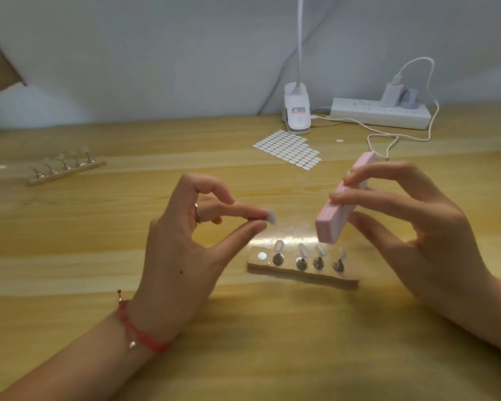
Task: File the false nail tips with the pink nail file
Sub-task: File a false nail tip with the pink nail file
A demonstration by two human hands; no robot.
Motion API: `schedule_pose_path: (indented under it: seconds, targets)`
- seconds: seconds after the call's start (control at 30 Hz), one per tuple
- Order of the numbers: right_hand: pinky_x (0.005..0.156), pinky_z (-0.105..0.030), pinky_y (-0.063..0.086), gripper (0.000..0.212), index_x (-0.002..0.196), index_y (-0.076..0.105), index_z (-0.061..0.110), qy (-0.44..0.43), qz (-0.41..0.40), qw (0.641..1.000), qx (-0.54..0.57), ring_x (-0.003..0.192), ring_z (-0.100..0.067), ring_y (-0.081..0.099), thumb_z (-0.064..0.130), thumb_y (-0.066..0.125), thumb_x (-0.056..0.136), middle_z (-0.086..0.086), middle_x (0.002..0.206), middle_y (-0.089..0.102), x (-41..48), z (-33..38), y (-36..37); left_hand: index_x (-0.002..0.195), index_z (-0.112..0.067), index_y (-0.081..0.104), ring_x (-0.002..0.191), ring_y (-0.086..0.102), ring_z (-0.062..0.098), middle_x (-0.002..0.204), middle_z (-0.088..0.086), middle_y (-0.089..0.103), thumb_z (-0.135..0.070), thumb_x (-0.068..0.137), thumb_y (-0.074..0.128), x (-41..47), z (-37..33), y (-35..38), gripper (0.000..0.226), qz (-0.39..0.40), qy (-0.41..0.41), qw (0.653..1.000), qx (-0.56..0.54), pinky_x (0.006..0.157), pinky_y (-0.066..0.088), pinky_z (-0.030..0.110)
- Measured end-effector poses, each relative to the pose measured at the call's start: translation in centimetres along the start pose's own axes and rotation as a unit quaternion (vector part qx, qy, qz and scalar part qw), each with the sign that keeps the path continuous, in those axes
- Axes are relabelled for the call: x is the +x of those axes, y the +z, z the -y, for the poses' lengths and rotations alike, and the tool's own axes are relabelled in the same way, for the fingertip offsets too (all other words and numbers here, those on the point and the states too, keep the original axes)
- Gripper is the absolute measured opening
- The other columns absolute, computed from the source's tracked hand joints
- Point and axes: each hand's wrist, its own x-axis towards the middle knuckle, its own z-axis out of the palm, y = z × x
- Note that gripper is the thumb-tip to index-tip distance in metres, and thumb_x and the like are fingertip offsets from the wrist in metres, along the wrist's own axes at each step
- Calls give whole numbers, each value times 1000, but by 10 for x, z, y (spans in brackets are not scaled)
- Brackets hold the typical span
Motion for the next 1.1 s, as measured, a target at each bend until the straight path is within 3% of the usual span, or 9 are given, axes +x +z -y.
schedule_pose_path:
  seconds: [0.13,0.23,0.37,0.47,0.57,0.7,0.83,0.97,1.1]
  targets:
    - [99,-44,48,40,114,69,29,-62,24,998,19,114,-32,57,-1,63,88,-8,118,57,-10,21,4,93,-24,37,84,69,12,82,-17,73,-29,73,75,-7,-11,7,43,10,-13,999,-48,72,43,32]
    - [91,-50,50,44,116,65,29,-58,28,998,-27,110,-36,57,-3,62,86,-9,116,57,-7,18,4,89,-27,36,85,69,7,80,-17,73,-30,69,77,-13,-18,11,46,16,-36,997,-71,78,43,24]
    - [93,-38,49,41,116,65,29,-105,31,993,-47,114,-29,57,-3,53,93,-7,116,57,-10,25,7,85,-27,35,84,70,3,77,-14,74,-22,66,84,-16,-21,14,53,7,-65,992,-104,81,45,13]
    - [92,-45,51,45,121,59,25,-70,19,996,-47,111,-34,58,-7,57,90,-8,116,56,-6,21,4,84,-25,35,83,70,4,76,-13,74,-26,65,83,-16,-20,14,51,13,-85,988,-128,80,45,14]
    - [95,-33,47,46,117,65,32,-110,38,992,-39,115,-28,56,-5,52,92,-3,118,55,-12,32,10,83,-23,36,79,70,3,75,-10,74,-24,64,79,-18,-20,15,47,15,-94,983,-159,74,46,9]
    - [92,-47,51,43,122,59,28,-45,40,998,-15,114,-31,56,-2,58,91,-4,119,55,-8,24,7,82,-23,35,79,71,5,74,-9,74,-16,64,83,-17,-17,15,52,16,-96,981,-169,73,47,9]
    - [96,-33,46,39,114,67,32,-105,51,993,-20,114,-24,56,1,56,93,0,117,56,-16,34,14,82,-23,34,75,71,5,72,-9,73,-19,64,78,-17,-16,17,48,22,-115,973,-197,73,49,12]
    - [92,-47,49,45,119,62,28,-50,45,997,-36,110,-32,56,-7,56,90,-5,116,55,-8,24,10,82,-17,32,71,71,9,69,-3,73,-7,63,80,-14,-12,18,52,25,-152,960,-236,68,52,15]
    - [93,-38,47,43,114,68,30,-104,61,992,-39,113,-27,56,-4,52,93,-3,116,56,-13,31,11,81,-16,32,66,69,4,66,-5,72,-6,61,80,-14,-12,20,53,31,-160,954,-253,62,50,12]
